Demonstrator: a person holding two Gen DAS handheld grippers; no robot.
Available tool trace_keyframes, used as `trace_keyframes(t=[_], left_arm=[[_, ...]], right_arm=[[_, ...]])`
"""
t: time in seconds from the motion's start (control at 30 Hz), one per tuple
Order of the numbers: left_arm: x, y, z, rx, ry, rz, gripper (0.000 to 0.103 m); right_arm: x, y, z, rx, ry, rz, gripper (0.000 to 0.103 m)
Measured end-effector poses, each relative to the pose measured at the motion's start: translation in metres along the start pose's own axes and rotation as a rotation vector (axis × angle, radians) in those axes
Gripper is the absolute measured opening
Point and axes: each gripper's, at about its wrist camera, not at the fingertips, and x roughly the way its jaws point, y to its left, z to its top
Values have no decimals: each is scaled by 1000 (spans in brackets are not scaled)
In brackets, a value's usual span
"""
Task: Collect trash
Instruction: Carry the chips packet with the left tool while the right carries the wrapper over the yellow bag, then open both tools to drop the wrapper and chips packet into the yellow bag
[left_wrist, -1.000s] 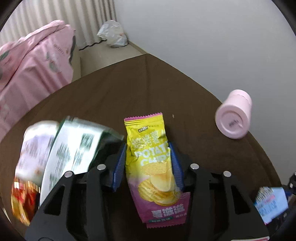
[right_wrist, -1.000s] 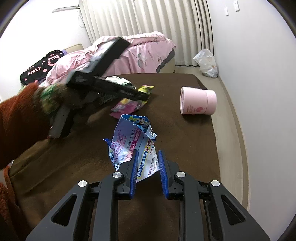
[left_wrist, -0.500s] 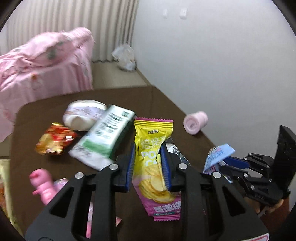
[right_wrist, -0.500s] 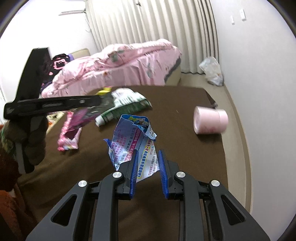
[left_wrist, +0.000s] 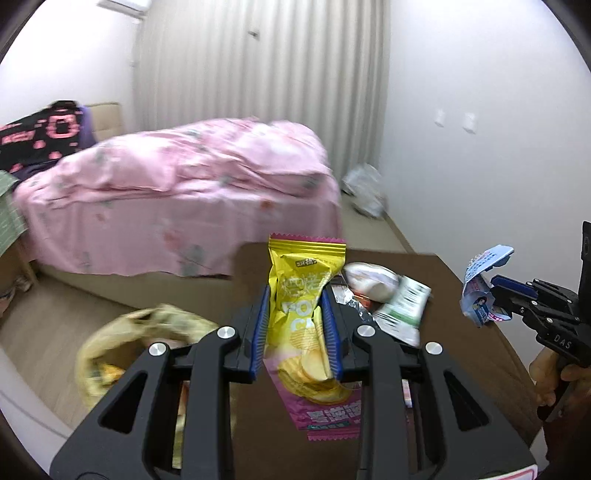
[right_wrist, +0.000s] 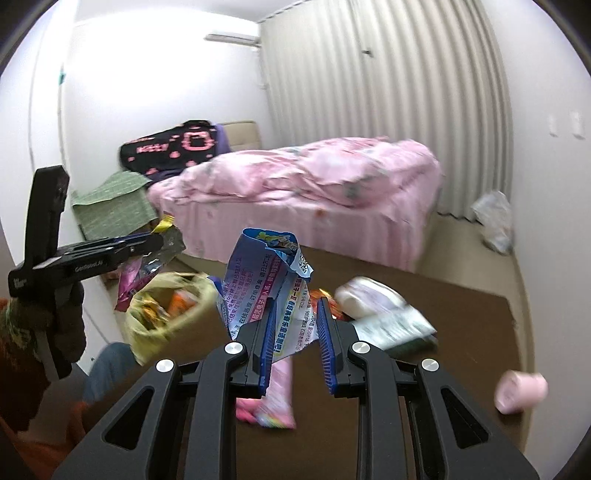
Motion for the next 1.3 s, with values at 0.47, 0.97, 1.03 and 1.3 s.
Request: trace_keyframes(t=[0.47, 0.97, 1.03, 1.3], left_arm=[[-17, 175, -55, -349, -117, 232, 28], [44, 211, -80, -490, -16, 234, 37], [47, 217, -80, -517, -13, 240, 44], [49, 219, -84, -543, 51, 234, 54]], right_arm=[[143, 123, 44, -190, 158, 164, 22], [270, 169, 30, -216, 357, 266, 23], [276, 170, 25, -217, 374, 281, 25], [279, 174, 19, -222, 399, 312, 39]])
